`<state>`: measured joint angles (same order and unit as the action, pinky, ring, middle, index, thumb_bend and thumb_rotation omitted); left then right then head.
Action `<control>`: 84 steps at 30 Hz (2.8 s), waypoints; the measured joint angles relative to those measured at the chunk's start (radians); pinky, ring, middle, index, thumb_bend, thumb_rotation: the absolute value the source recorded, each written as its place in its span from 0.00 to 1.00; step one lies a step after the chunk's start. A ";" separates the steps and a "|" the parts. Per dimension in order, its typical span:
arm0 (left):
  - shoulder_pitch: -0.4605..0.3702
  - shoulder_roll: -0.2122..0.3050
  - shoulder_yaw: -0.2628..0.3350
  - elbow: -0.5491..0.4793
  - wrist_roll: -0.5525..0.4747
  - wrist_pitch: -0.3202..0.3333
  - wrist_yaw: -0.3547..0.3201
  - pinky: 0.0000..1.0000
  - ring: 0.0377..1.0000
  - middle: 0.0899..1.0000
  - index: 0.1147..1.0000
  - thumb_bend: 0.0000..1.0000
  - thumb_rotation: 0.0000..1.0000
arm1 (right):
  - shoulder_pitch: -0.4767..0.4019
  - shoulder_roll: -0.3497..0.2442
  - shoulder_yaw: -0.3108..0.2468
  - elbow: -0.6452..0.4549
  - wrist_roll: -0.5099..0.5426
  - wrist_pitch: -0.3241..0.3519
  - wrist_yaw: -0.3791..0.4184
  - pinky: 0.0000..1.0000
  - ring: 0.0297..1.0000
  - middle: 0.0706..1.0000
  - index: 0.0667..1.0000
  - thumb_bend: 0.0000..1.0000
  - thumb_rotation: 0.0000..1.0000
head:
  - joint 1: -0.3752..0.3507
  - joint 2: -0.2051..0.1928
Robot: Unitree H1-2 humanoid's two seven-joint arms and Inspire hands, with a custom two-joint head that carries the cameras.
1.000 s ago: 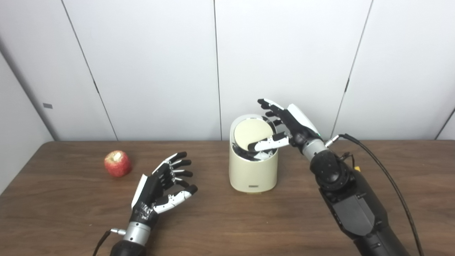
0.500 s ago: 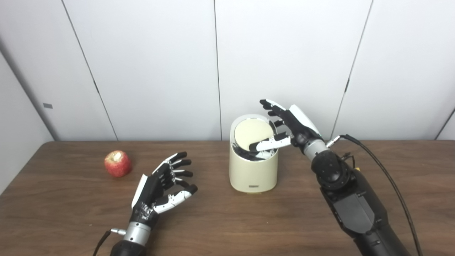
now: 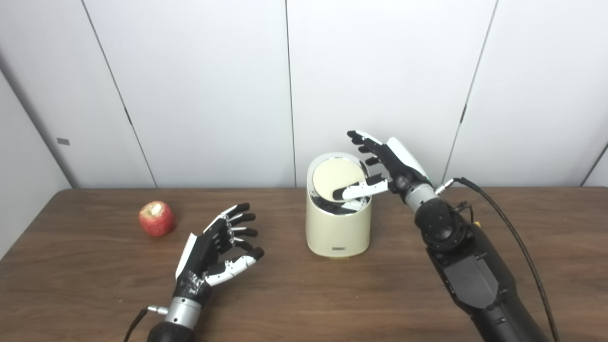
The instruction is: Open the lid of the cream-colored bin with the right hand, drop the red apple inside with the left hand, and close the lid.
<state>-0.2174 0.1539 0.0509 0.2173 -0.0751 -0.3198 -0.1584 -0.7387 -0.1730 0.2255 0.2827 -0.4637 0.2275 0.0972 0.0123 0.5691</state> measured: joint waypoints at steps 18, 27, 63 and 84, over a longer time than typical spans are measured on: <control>0.011 -0.004 -0.004 -0.012 0.002 0.000 0.002 0.53 0.66 0.76 0.83 0.71 0.16 | -0.058 -0.051 0.141 -0.136 -0.118 0.207 0.150 0.75 0.89 0.93 0.87 0.84 0.08 | 0.009 0.015; 0.010 -0.004 -0.006 -0.012 0.003 0.000 0.002 0.52 0.66 0.76 0.83 0.70 0.17 | -0.022 -0.050 0.112 -0.187 -0.102 0.223 0.172 0.77 0.88 0.89 0.86 0.78 0.18 | 0.008 0.009; 0.023 0.000 -0.003 -0.031 0.007 0.017 0.010 0.53 0.66 0.76 0.80 0.68 0.12 | 0.430 -0.095 -0.189 -0.384 0.183 -0.048 0.039 0.72 0.83 0.86 0.87 0.77 0.26 | 0.132 -0.017; 0.032 -0.088 0.107 -0.052 0.169 -0.026 0.263 0.72 0.75 0.75 0.77 0.69 0.17 | 0.519 -0.107 -0.212 -0.430 0.215 -0.006 0.041 0.61 0.78 0.87 0.86 0.78 0.25 | 0.341 -0.121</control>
<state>-0.1855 0.0662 0.1580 0.1654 0.0936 -0.3459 0.1048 -0.2200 -0.2803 0.0133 -0.1472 -0.2485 0.2210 0.1383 0.3528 0.4479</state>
